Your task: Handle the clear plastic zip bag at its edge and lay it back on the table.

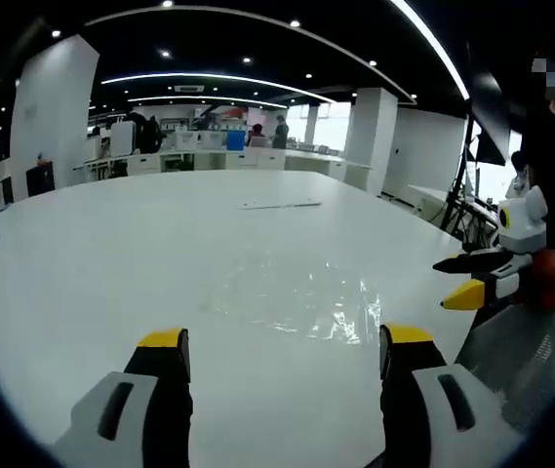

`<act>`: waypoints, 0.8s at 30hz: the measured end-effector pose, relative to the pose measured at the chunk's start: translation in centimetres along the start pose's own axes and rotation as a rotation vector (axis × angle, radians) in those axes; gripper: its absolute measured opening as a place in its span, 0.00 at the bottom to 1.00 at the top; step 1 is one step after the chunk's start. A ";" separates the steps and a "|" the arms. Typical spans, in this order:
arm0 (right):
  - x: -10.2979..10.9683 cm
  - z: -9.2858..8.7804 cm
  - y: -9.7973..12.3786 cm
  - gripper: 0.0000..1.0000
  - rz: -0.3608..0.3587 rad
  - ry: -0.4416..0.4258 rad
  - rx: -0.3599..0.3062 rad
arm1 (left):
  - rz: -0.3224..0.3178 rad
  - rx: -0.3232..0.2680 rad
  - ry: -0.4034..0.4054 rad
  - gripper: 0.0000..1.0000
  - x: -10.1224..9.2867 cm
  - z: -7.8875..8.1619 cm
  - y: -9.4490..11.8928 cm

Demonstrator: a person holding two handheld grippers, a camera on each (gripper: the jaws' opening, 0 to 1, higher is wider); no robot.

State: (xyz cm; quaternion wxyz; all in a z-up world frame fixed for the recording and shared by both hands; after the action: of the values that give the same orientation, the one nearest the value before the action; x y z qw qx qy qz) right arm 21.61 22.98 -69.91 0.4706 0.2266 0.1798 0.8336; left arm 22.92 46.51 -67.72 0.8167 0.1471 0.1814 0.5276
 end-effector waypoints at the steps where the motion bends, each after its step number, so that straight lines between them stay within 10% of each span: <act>1: 0.1 0.0 0.0 0.94 0.001 0.001 0.001 | 0.001 0.000 0.001 0.79 0.0 0.0 0.0; 24: 0.0 -0.1 -0.1 0.93 0.000 -0.004 0.006 | -0.004 -0.003 0.006 0.77 0.0 0.1 0.0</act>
State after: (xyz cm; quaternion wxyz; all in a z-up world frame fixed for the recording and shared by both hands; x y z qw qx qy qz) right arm 21.59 23.00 -70.06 0.4703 0.2295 0.1813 0.8326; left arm 22.93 46.52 -67.64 0.8174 0.1438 0.1834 0.5268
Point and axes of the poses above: the point that each gripper's makers call its tool centre point, and the gripper's own axes: y roughly backward along the fingers, x roughly to its left, z roughly out of its top, the point moved 2 cm from there along y, roughly backward along the fingers, and after that the axes turned 3 degrees about z, right-handed, at the moved point
